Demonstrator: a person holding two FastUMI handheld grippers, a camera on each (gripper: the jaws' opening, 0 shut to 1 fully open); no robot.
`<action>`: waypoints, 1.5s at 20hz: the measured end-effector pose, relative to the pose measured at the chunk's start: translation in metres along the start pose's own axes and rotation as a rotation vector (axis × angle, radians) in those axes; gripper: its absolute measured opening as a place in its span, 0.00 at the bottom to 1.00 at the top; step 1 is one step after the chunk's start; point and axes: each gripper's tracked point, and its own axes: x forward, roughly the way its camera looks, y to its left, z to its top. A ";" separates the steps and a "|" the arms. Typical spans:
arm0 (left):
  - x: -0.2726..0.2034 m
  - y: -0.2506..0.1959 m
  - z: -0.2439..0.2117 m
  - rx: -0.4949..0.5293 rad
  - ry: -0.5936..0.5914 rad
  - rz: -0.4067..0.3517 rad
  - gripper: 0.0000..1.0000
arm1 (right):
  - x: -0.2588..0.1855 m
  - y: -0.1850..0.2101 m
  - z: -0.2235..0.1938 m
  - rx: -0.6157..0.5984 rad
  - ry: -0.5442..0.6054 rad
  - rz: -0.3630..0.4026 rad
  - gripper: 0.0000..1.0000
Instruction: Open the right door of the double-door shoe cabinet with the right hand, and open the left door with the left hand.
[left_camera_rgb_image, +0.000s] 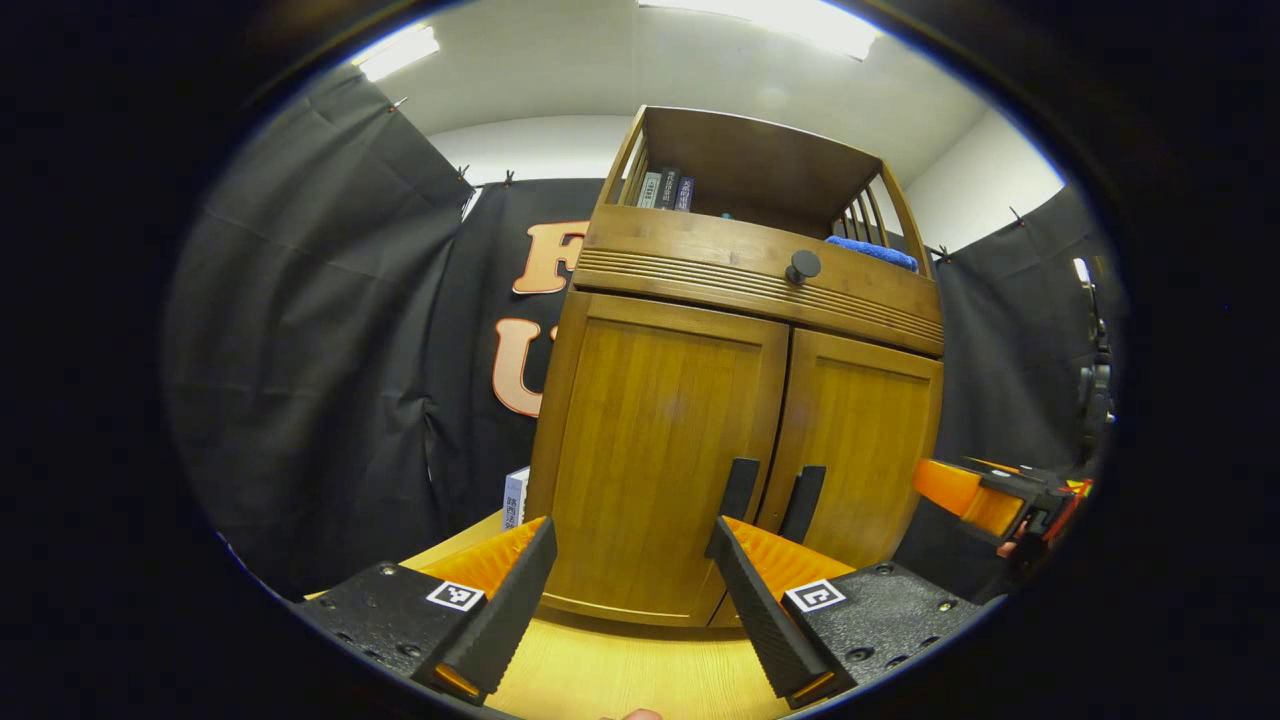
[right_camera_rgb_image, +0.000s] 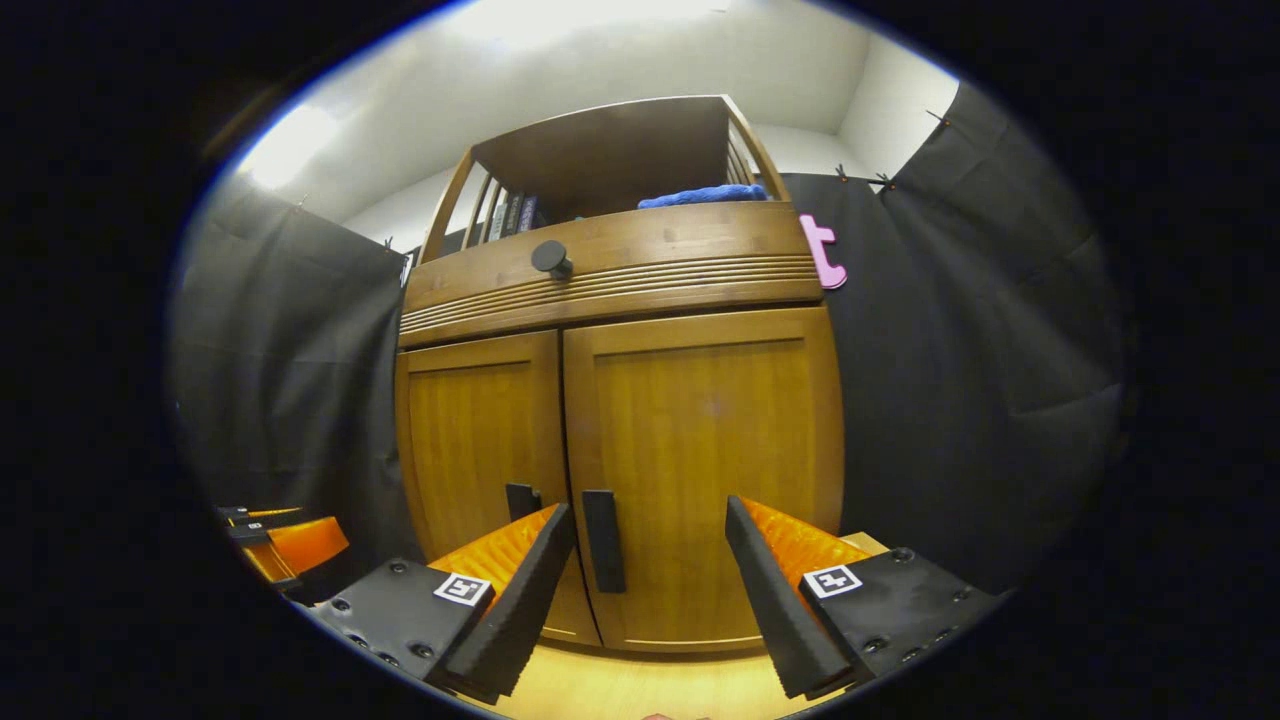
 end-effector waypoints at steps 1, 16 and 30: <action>-0.001 0.003 0.001 0.002 -0.003 0.007 0.94 | 0.012 0.008 -0.001 0.001 -0.004 0.017 0.93; -0.023 0.026 0.015 0.040 -0.028 0.089 0.94 | 0.132 0.008 -0.091 -0.045 0.129 -0.081 0.98; -0.023 0.041 0.021 0.047 -0.044 0.125 0.91 | 0.142 0.018 -0.096 -0.064 0.133 -0.102 0.64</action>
